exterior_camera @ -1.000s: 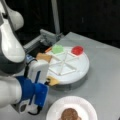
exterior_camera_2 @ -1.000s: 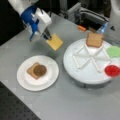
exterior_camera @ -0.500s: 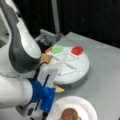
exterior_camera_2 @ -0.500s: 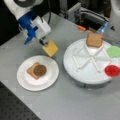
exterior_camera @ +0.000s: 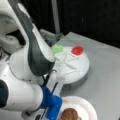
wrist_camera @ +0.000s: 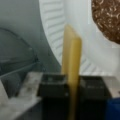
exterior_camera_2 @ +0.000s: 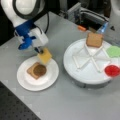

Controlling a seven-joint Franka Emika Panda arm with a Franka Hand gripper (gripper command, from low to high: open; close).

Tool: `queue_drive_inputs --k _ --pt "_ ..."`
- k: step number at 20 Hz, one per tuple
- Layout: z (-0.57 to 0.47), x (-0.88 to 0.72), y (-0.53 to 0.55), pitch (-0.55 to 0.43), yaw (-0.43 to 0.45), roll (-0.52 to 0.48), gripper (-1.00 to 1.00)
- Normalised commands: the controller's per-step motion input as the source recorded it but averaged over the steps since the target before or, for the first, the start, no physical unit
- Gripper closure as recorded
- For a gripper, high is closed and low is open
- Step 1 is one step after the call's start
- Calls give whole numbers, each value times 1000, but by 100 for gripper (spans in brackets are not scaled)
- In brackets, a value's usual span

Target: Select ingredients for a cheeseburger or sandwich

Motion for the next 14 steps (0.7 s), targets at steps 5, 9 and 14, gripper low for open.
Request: queue_drive_inputs --k 5,9,14 --pt "-63 383 -229 123 207 -95 100" --pt "-62 496 -237 97 243 -74 100" --pt "-50 506 -230 92 265 -16 100"
